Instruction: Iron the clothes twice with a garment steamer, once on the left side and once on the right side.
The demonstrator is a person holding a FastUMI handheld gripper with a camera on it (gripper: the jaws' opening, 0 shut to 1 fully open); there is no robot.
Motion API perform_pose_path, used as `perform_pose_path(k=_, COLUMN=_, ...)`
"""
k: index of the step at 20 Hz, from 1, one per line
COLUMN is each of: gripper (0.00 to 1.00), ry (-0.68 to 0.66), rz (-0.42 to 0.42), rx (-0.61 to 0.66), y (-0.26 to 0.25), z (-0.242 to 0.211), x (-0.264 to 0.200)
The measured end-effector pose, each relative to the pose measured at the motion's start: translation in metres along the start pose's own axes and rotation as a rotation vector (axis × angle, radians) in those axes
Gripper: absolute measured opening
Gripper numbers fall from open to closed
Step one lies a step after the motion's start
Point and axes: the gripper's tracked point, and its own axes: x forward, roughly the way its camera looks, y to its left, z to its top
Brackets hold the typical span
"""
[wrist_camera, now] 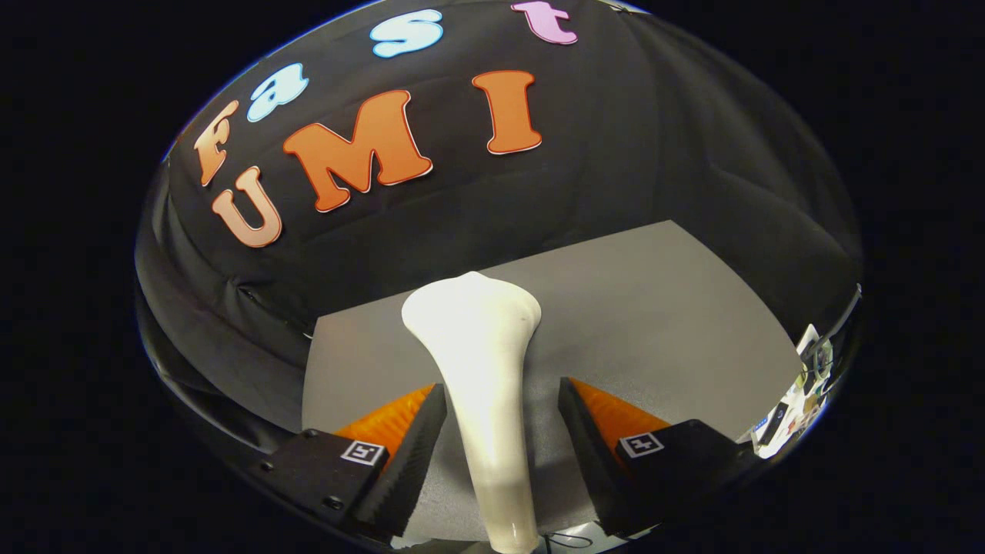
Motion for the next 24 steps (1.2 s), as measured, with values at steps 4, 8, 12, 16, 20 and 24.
perform_pose_path(k=4, gripper=0.86, ry=0.034, rz=0.016, rx=0.017, y=0.005, z=-0.005, x=0.013)
perform_pose_path(k=8, gripper=0.69, ry=0.04, rz=0.0, rx=0.032, y=0.008, z=-0.008, x=0.021)
perform_pose_path(k=12, gripper=0.56, ry=-0.051, rz=-0.04, rx=0.002, y=0.003, z=0.007, x=-0.007)
perform_pose_path(k=16, gripper=0.48, ry=-0.146, rz=-0.029, rx=0.028, y=0.015, z=0.014, x=-0.053)
perform_pose_path(k=20, gripper=0.44, ry=-0.186, rz=-0.034, rx=0.056, y=0.03, z=0.001, x=-0.088)
perform_pose_path(k=24, gripper=0.43, ry=-0.264, rz=-0.042, rx=0.054, y=0.048, z=-0.009, x=-0.134)
